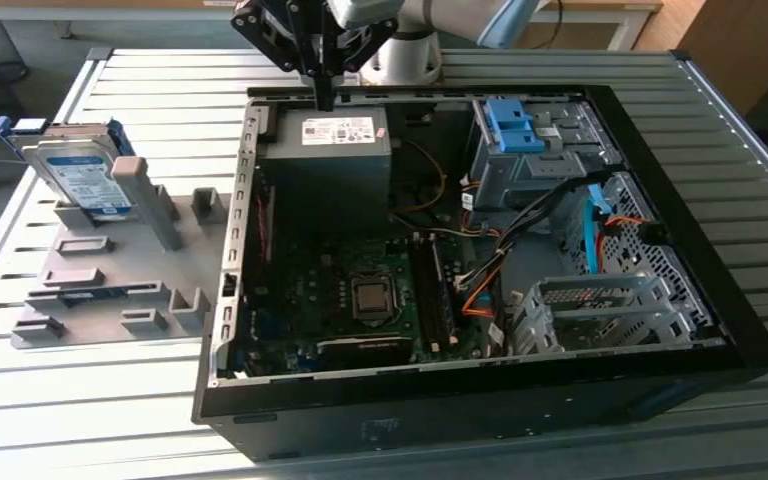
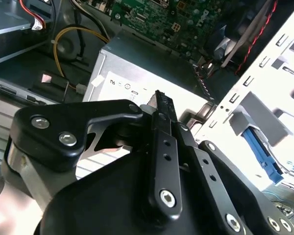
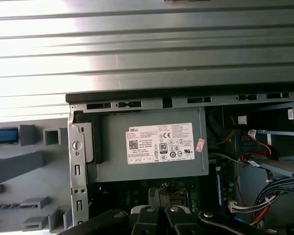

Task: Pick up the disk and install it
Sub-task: 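Reach for the disk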

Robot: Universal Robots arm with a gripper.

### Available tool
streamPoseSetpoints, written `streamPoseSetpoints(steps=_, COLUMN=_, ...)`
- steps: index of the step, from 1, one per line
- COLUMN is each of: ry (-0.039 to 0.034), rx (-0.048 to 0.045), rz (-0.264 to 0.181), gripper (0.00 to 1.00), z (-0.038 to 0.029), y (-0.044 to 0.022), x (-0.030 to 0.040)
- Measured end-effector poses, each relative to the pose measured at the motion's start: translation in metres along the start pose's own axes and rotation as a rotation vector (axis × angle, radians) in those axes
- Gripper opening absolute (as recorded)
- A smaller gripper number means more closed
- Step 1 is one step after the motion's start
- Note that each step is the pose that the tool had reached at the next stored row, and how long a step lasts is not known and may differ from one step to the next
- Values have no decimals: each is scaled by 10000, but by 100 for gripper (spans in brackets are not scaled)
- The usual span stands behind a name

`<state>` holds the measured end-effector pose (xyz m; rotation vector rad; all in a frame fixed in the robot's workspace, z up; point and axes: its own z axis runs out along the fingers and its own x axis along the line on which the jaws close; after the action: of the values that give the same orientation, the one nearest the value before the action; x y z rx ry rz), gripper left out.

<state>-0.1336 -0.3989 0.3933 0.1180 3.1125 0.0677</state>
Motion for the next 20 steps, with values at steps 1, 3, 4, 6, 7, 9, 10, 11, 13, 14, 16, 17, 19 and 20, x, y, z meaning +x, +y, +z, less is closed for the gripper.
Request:
streamPoseSetpoints(steps=1, ry=0, rx=0, rz=1, gripper=11, z=0, y=-1, x=14)
streamPoseSetpoints(steps=3, ry=-1, rx=-1, rz=0, gripper=11, z=-1, y=-3, x=36)
streamPoseSetpoints(steps=4, ry=0, rx=0, rz=0, gripper=11, z=-1, y=-3, x=46)
streamPoseSetpoints(steps=6, ry=0, rx=0, rz=0, gripper=11, z=-2, y=-1, x=63)
streamPoseSetpoints(steps=7, ry=0, rx=0, rz=0, gripper=11, z=-1, y=0, x=70)
streamPoseSetpoints(steps=9, ry=0, rx=0, rz=-1, gripper=11, z=-2, y=11, x=85)
streamPoseSetpoints(steps=10, ry=0, rx=0, rz=-1, gripper=11, z=-2, y=19, x=96)
streamPoseSetpoints(steps=11, ry=1, rx=1, rz=-1, gripper=11, z=-2, y=26, x=112)
streamPoseSetpoints(steps=13, ry=0, rx=0, rz=1, gripper=11, z=-2, y=37, x=152)
streamPoseSetpoints(steps=14, ry=0, rx=1, rz=0, gripper=11, z=-3, y=41, x=172)
streamPoseSetpoints(steps=16, ry=0, rx=0, rz=0, gripper=11, z=-3, y=46, x=211)
streamPoseSetpoints(steps=17, ry=0, rx=0, rz=-1, gripper=11, z=-4, y=47, x=231)
streamPoseSetpoints(steps=19, ry=1, rx=1, rz=0, gripper=11, z=-5, y=49, x=273)
streamPoseSetpoints(steps=20, ry=1, rx=1, rz=1, gripper=11, z=-6, y=48, x=298)
